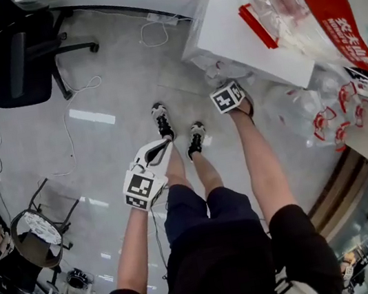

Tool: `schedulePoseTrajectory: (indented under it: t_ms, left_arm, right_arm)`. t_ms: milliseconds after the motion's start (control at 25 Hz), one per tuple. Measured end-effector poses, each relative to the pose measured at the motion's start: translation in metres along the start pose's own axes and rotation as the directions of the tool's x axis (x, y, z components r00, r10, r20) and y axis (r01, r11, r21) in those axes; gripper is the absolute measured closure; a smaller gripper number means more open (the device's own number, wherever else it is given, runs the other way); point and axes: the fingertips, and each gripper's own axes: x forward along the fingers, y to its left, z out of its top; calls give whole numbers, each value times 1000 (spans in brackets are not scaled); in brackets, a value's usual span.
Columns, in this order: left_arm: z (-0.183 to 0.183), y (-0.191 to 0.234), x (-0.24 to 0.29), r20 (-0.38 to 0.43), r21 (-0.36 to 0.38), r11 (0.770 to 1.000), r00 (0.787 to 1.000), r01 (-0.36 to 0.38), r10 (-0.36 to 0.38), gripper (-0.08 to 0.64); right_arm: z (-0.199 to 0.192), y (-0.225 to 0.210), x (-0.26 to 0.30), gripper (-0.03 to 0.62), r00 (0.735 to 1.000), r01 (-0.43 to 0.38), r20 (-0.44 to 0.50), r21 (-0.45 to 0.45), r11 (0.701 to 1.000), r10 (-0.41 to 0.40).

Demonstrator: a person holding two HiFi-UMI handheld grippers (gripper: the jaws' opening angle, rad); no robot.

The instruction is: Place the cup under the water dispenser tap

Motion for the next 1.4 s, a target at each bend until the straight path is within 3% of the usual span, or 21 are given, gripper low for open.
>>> schedulePoseTrajectory:
  t_ms: [400,960,1160,1400]
  left_arm:
    - [-29,3,-1,-50,-24,999,998,34,-35,560]
    - [-31,19,-1,-60,-35,999,997,35,-37,560]
    - [-34,18,-2,-70,-34,999,997,42,-45,560]
    - [-28,12,1,-76,-13,998,996,55,-56,560]
  right_arm:
    - [18,-3,24,594,1000,5,-13,28,1000,-4]
    - [22,-5,36,587,1000,5,-8,57,998,-4]
    - [32,-7,33,466,999,6,48,63,998,-9]
    - [31,-3,19,407,996,22,81,25,999,-24]
